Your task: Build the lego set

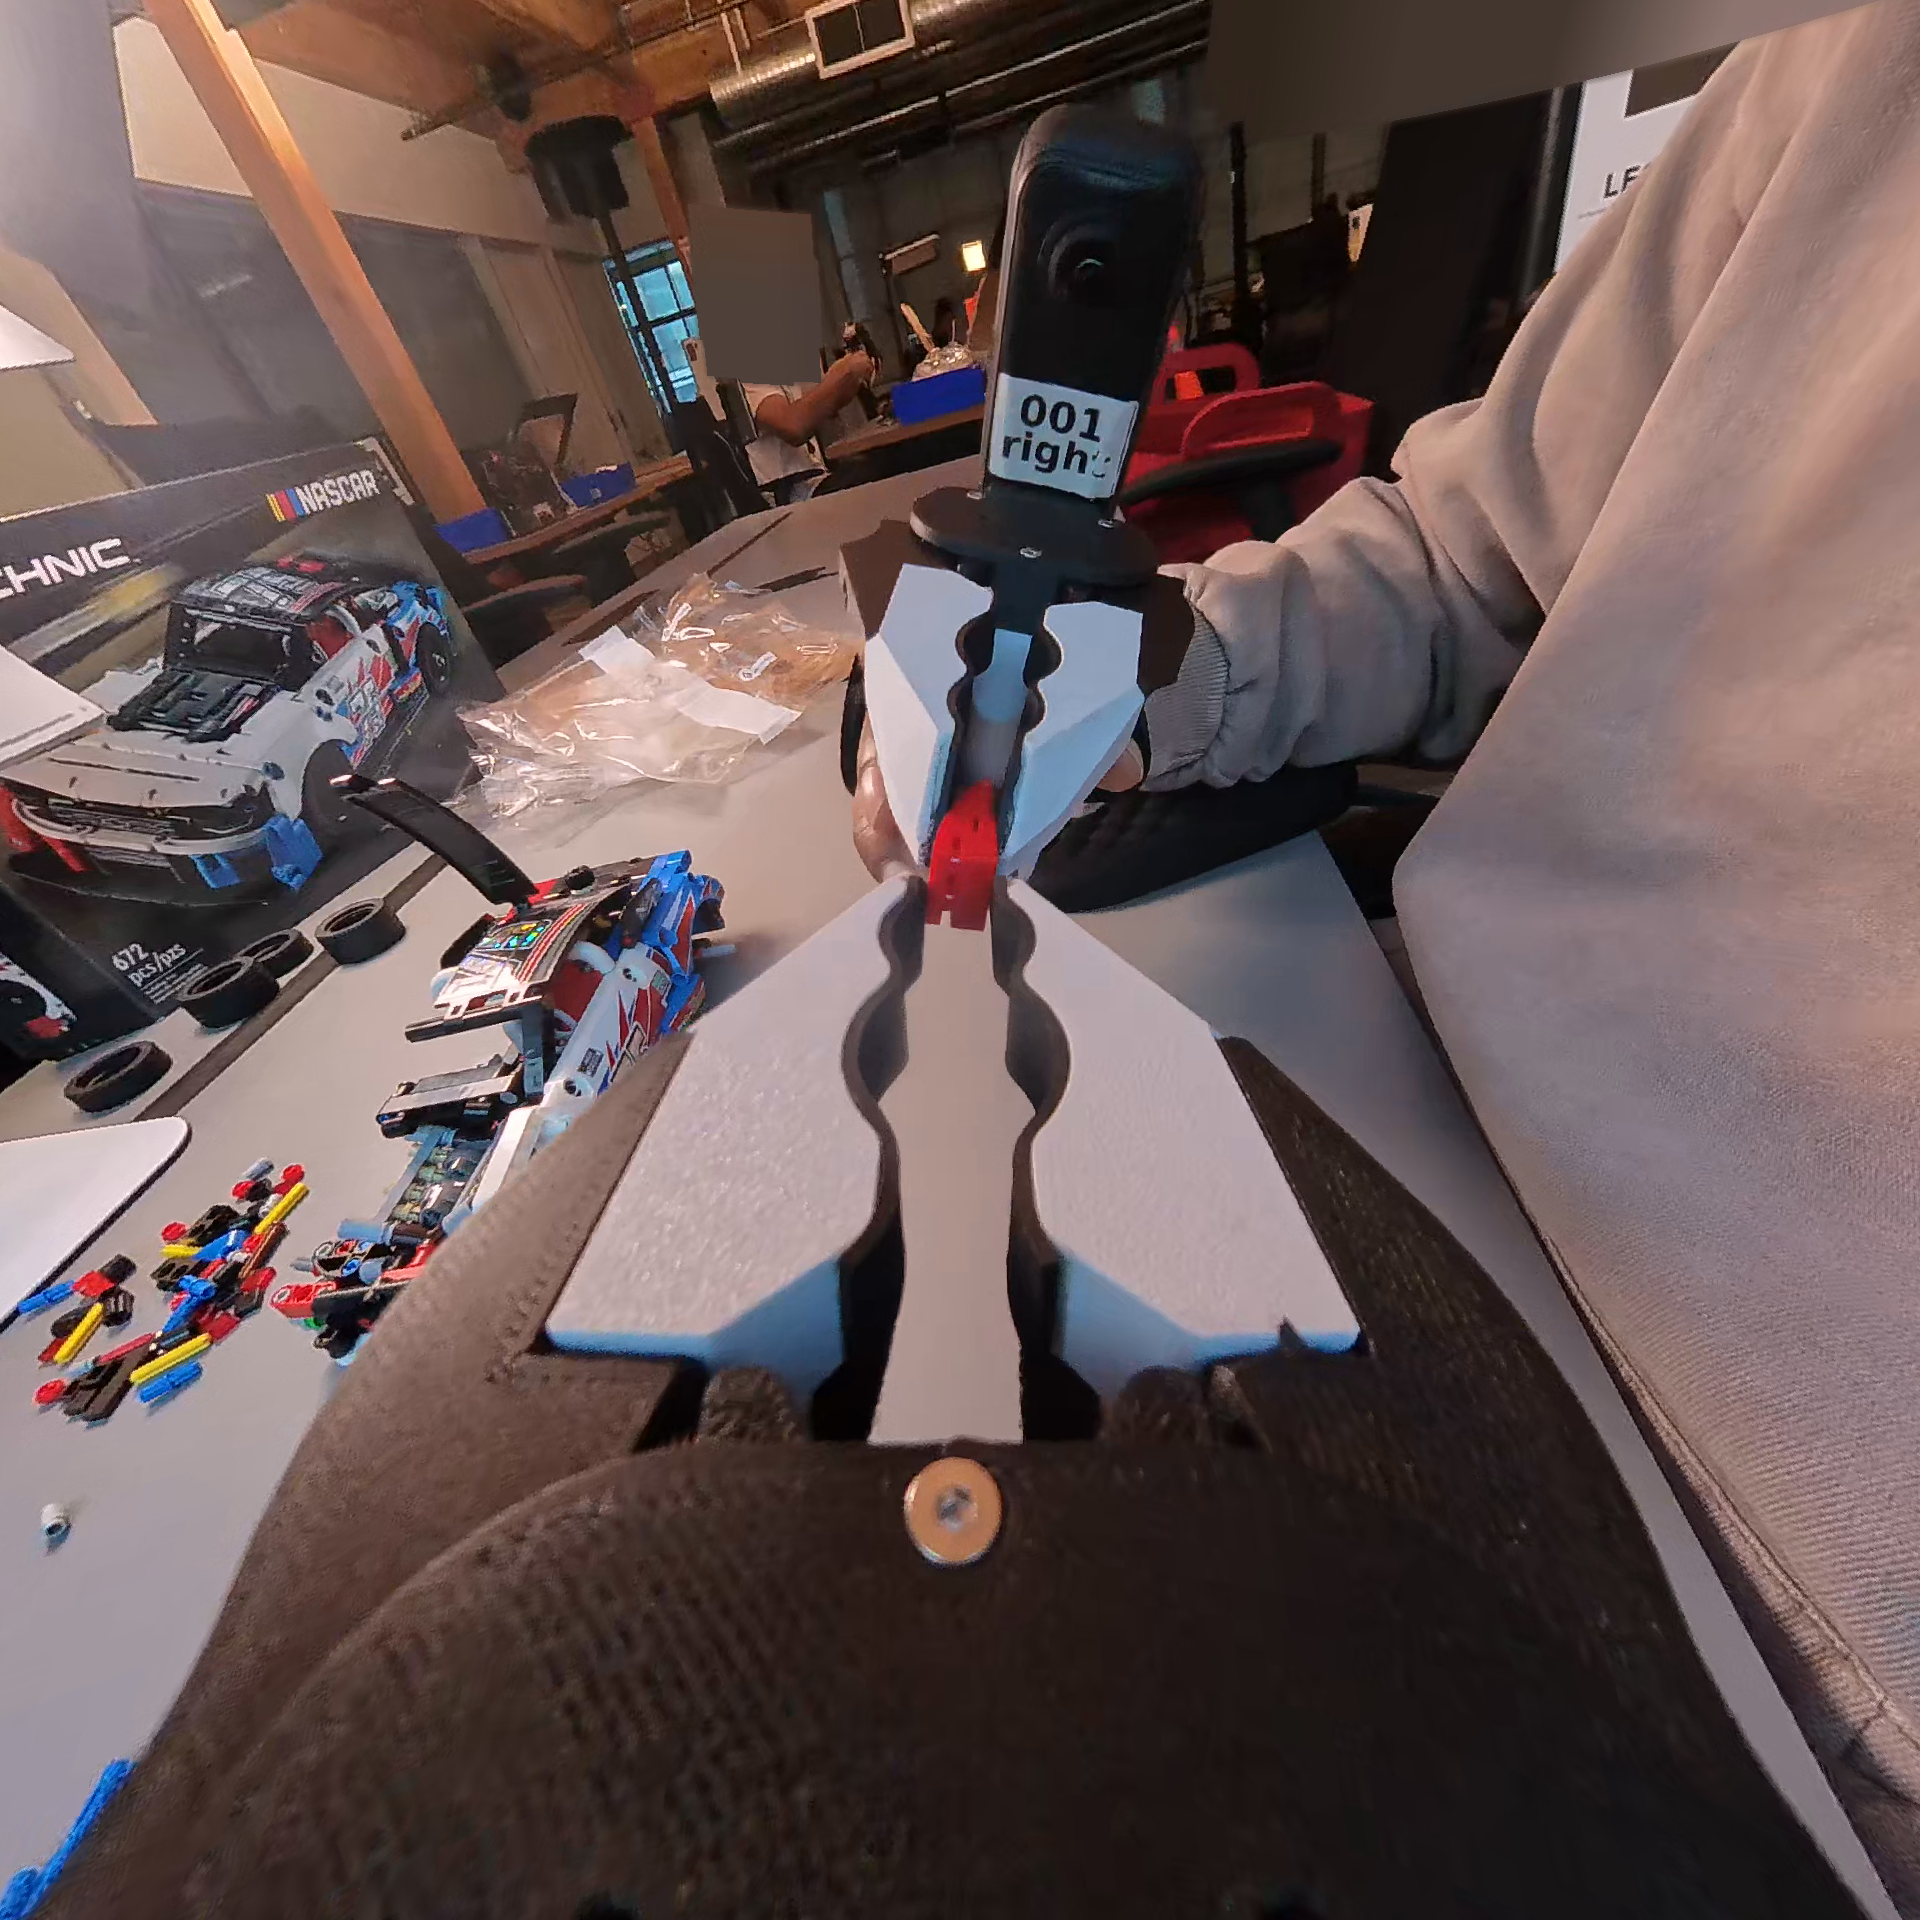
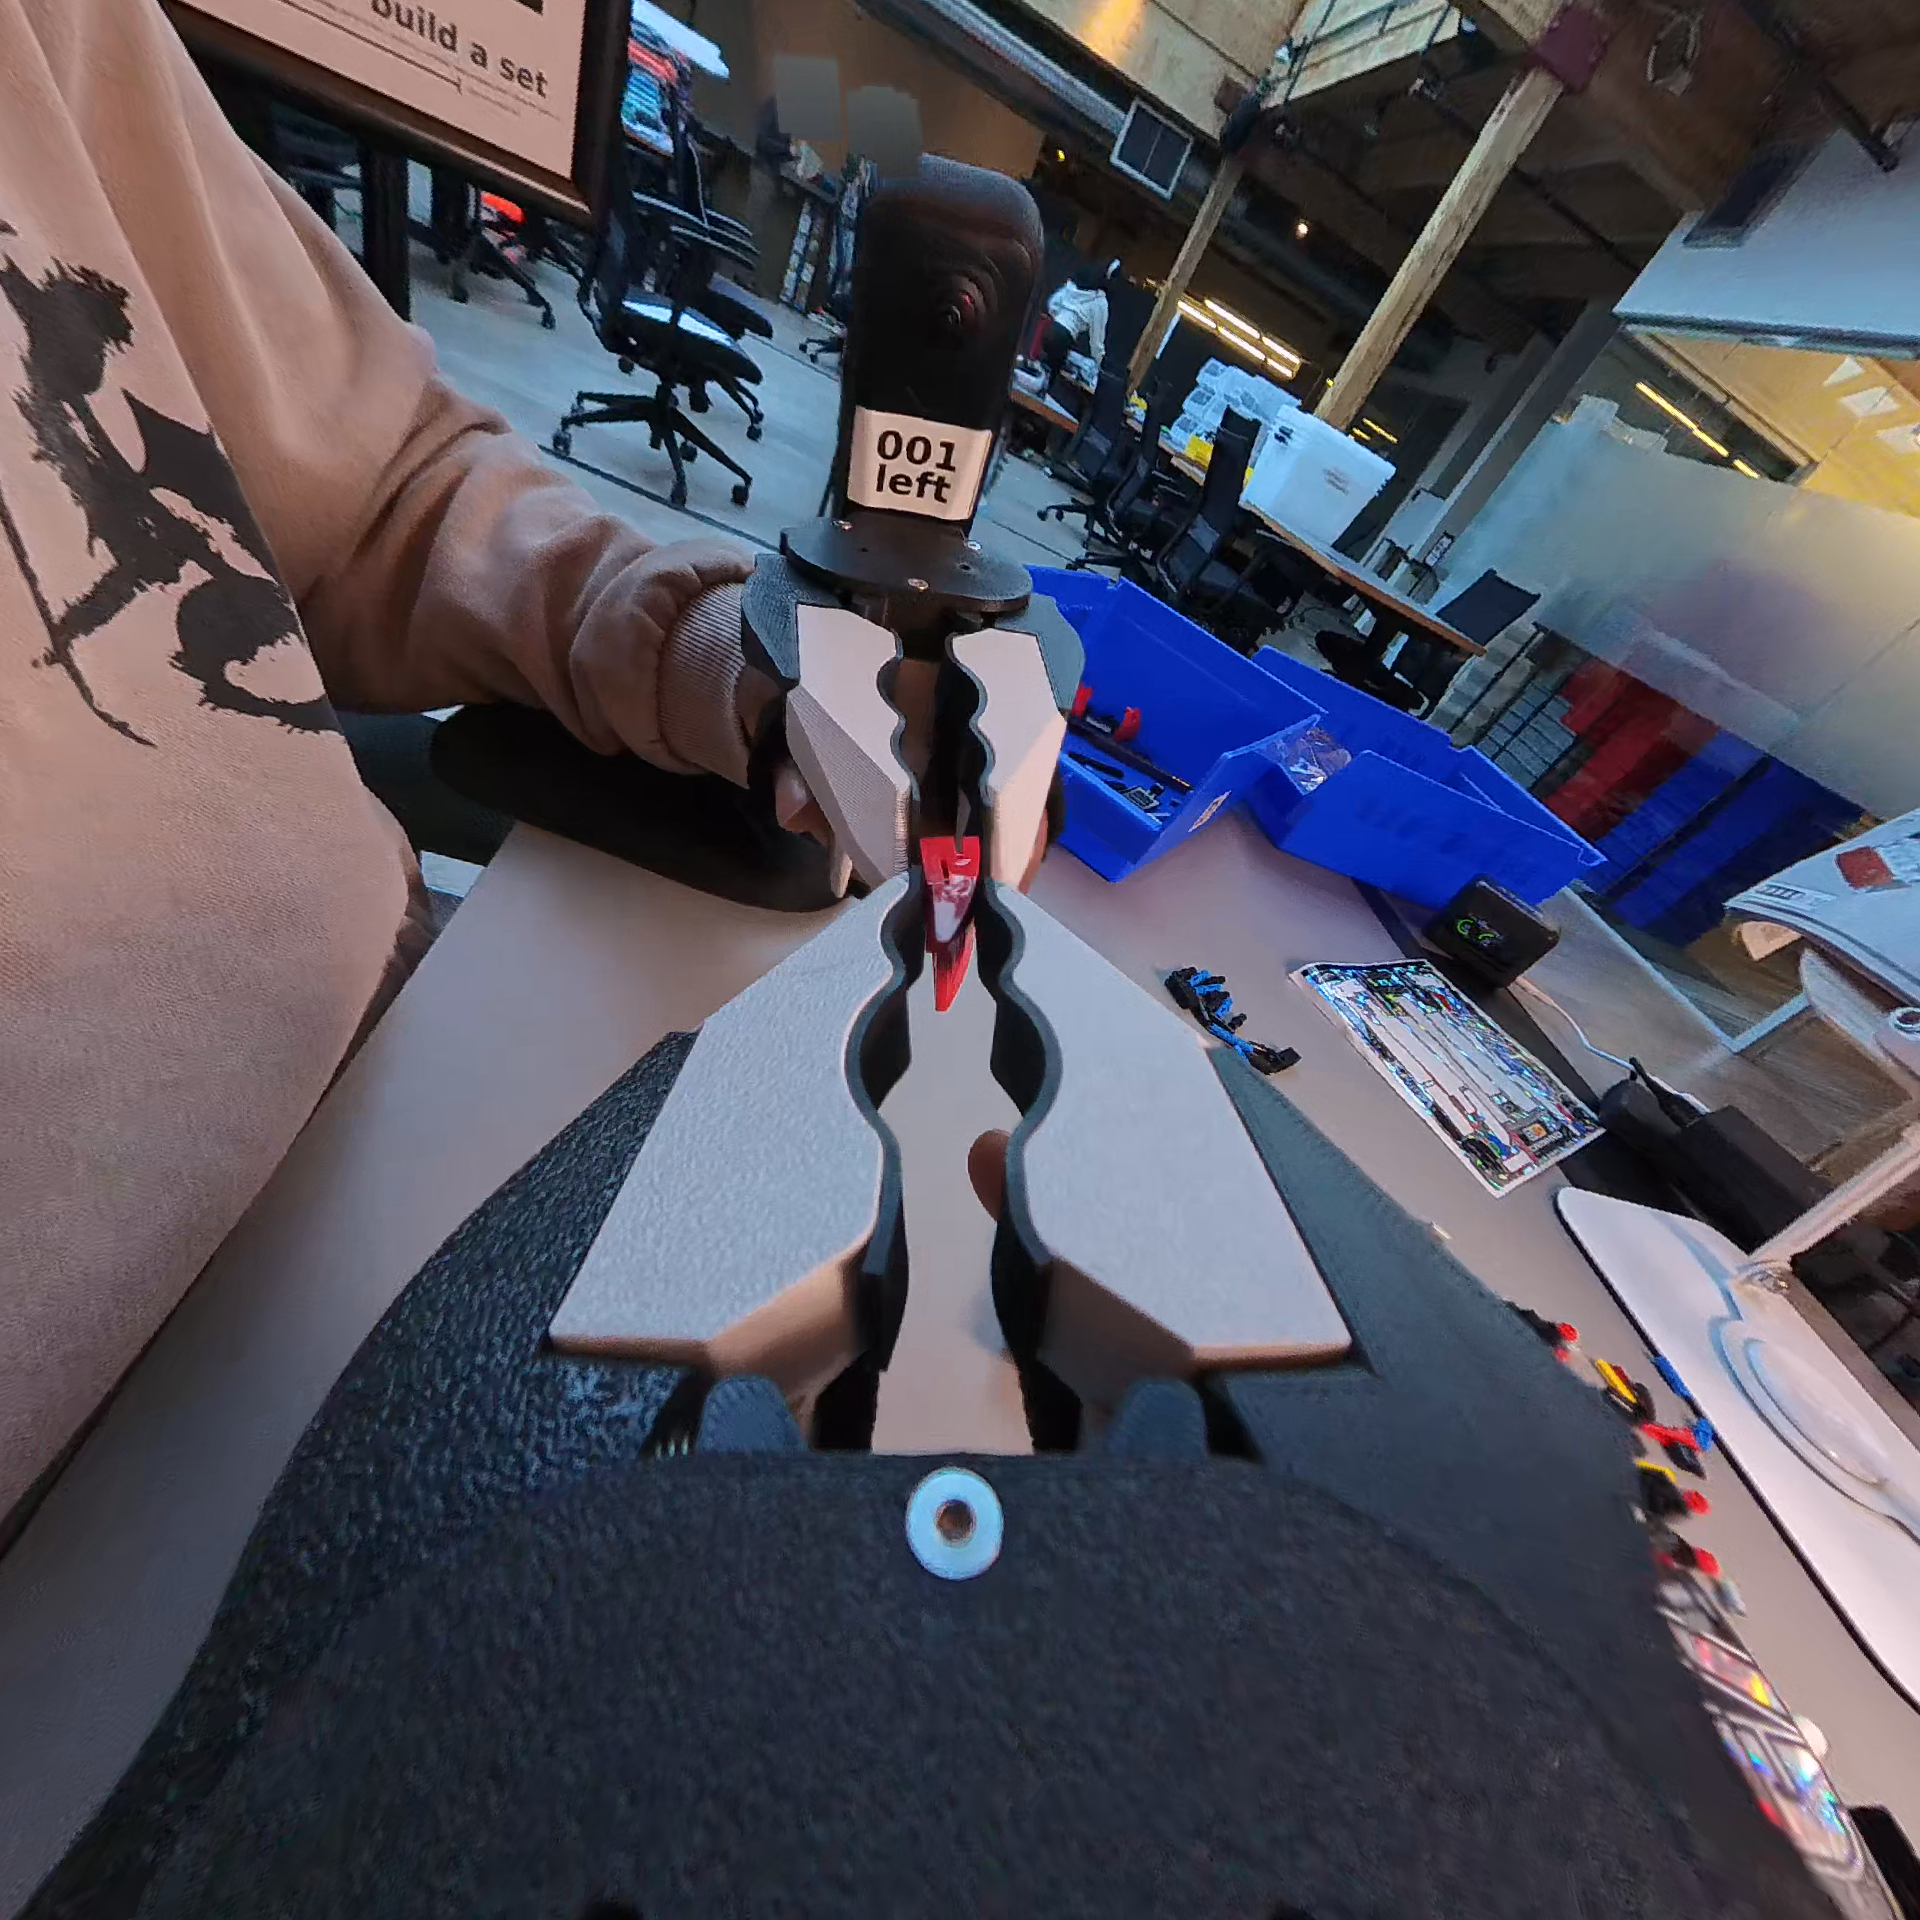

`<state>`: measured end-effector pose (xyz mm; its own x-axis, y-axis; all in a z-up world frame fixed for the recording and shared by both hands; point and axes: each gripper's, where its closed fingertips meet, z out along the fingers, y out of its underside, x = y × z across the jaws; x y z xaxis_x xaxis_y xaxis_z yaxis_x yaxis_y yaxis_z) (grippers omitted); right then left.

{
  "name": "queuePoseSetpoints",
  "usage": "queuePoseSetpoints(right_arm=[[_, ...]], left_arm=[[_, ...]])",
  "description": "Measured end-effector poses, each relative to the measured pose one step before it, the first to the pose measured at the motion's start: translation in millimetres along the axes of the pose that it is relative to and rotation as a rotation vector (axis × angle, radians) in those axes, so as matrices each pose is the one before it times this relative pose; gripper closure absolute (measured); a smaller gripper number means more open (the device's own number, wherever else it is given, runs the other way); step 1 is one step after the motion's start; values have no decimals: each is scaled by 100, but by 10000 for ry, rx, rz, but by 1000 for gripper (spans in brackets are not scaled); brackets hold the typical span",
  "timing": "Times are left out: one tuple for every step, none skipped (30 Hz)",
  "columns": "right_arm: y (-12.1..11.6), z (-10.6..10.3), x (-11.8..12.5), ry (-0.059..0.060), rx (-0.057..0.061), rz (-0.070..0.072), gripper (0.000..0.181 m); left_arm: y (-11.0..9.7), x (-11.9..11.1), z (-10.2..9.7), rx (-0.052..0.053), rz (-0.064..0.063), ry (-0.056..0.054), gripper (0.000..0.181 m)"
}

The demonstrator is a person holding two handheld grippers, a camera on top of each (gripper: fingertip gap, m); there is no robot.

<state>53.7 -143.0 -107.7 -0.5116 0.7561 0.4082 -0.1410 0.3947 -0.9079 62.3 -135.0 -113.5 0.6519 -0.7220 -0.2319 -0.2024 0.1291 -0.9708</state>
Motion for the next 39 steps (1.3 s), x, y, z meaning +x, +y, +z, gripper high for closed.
queuePoseSetpoints(right_arm=[[-31,-7,-98,-103,54,102,175],[-38,-5,-161,-122,49,113,175],[-118,-21,-124,-106,108,164,175],[-129,-25,-128,-111,109,219,176],[-125,-19,3,-8,110,145,176],[-53,15,-4,13,53,72,176],[30,22,-36,-8,-10,20,176],[29,-8,-118,-92,-22,69,176],[-6,-23,-145,-102,-2,98,176],[77,-27,-77,-28,-19,-9,176],[194,-6,9,51,-84,-64,176],[212,8,114,110,-118,-21,176],[190,30,180,162,-129,-16,176],[194,31,132,150,-129,-159,176],[198,32,113,170,-166,-314,176],[138,32,165,227,-142,-391,176],[13,-26,-7,86,-57,-352,171],[12,-51,-106,-33,-77,-152,169],[9,-24,21,43,-48,-37,170],[36,-36,200,175,-17,-64,177],[93,-19,-33,-20,-49,-133,177],[139,11,-30,-48,-104,28,177],[56,-1,27,25,-37,-27,177],[-35,-43,142,131,35,-169,177],[-116,-81,98,89,55,-186,177],[-138,-96,136,96,36,-137,177],[-82,-97,191,160,7,-223,177],[67,-50,188,197,-74,-328,177],[206,11,111,162,-153,-345,177],[189,60,1,105,-138,-311,177],[145,85,-153,20,-99,-272,177],[147,125,-233,-22,-116,-270,177],[111,90,-139,58,-92,-301,177],[177,4,-30,100,-122,-328,176],[128,10,-76,34,-94,-221,177],[230,56,-38,59,-159,-139,177],[274,38,62,59,-147,-35,173],[225,-21,110,-70,-52,365,168],[137,-107,-79,-391,73,879,161]], left_arm=[[-8,141,-15,-44,66,53,171],[-21,142,-19,-77,100,56,172],[-86,164,-5,-74,90,48,172],[-78,115,20,-90,92,-7,173],[-81,30,-5,-43,148,-70,173],[-17,-9,-18,-41,150,-57,173],[42,42,-16,-40,76,-8,173],[33,137,15,-1,-43,80,174],[7,140,21,25,-37,83,174],[91,67,29,-36,3,37,174],[188,-28,41,-96,70,-25,173],[208,-158,41,-98,116,-100,173],[209,-201,19,-89,131,-97,173],[189,-152,17,-102,239,-58,173],[192,-173,20,-124,376,-118,173],[116,-210,12,-96,370,-180,174],[14,-173,-13,-38,224,-145,174],[14,-48,-37,-28,59,-29,174],[17,7,-45,11,-9,2,174],[15,143,12,26,-69,60,174],[69,68,47,12,-184,26,174],[127,53,44,38,-327,91,174],[19,-27,29,140,-545,131,173],[-39,-111,18,200,-786,184,171],[53,-171,-2,135,-972,236,162],[-23,-209,-30,148,-1000,248,150],[-154,-75,-40,203,-936,292,144],[-131,128,8,161,-806,366,143],[10,149,84,99,-634,315,147],[157,-75,161,10,-508,133,153],[144,-35,197,5,-376,122,156],[83,42,174,22,-268,137,162],[120,-91,118,-29,-162,20,164],[114,-123,17,-73,-59,-13,165],[185,-114,-2,-163,82,-54,165],[117,-212,-30,-130,301,-212,165],[137,-249,-73,-127,606,-312,165],[182,-261,-108,-168,862,-394,165],[156,-251,-120,-174,1076,-473,165]])
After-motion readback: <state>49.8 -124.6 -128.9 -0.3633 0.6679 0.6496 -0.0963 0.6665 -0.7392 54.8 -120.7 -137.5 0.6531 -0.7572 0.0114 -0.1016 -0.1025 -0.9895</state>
